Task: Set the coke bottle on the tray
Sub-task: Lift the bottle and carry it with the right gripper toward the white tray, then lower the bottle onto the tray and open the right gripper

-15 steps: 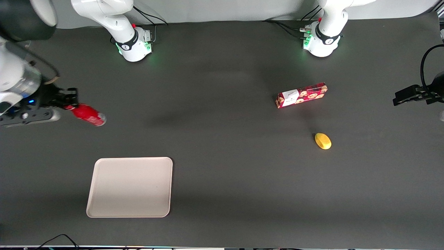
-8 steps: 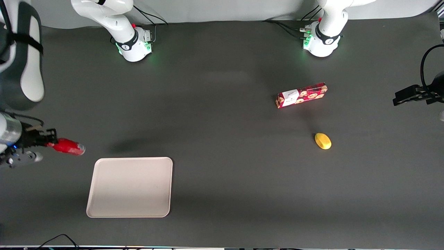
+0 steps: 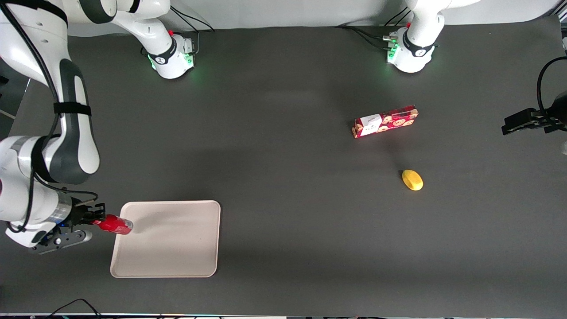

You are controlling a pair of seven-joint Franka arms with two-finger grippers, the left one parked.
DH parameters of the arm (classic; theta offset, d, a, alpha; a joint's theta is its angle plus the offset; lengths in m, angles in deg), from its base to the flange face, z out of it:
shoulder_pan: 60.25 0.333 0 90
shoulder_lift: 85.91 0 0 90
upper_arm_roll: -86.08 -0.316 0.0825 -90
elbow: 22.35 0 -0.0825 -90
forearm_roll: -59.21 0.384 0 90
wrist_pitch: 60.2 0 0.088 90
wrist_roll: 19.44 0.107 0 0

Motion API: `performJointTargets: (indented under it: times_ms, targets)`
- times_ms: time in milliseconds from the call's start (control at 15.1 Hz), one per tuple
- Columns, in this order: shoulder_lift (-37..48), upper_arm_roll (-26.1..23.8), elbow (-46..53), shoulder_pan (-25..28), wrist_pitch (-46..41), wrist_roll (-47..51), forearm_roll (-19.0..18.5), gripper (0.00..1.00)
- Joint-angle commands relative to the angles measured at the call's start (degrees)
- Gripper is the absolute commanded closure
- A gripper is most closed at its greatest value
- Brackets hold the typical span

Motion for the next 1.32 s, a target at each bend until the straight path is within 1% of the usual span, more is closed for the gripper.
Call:
performJointTargets:
  times_ms: [0, 198, 264, 330, 396, 462, 528, 594, 858, 991, 1123, 1255]
  targets:
    - [-2.1, 1.0, 2.4, -0.5, 0.9, -1.6, 1.9, 1.0]
    - [-4.0, 1.0, 1.9, -0.9, 3.6, -1.4, 2.0, 1.0]
    - [-4.1, 1.0, 1.9, -1.1, 3.6, -1.0, 2.2, 0.85]
    - [-4.5, 1.0, 1.9, -1.1, 3.6, -0.9, 3.0, 0.54]
    - [-4.6, 1.0, 1.9, -1.1, 3.7, -0.9, 4.3, 0.37]
    - [-4.9, 1.0, 1.9, -1.1, 3.7, -1.0, 5.0, 0.29]
    - [-4.9, 1.0, 1.9, -1.0, 3.7, -0.9, 5.1, 0.1]
    - [-4.9, 1.0, 2.0, -0.9, 3.7, -0.8, 5.0, 0.0]
    - [-1.7, 1.4, 2.1, -0.2, 1.9, -0.5, 4.9, 0.0]
    - [1.3, 1.3, 2.7, 0.1, -3.3, 0.7, 4.7, 0.0]
    - [4.8, 0.5, 3.3, 0.1, -9.9, 5.4, 4.3, 0.0]
    - [8.2, 0.3, 3.1, 0.3, -16.2, 8.1, 4.3, 0.0]
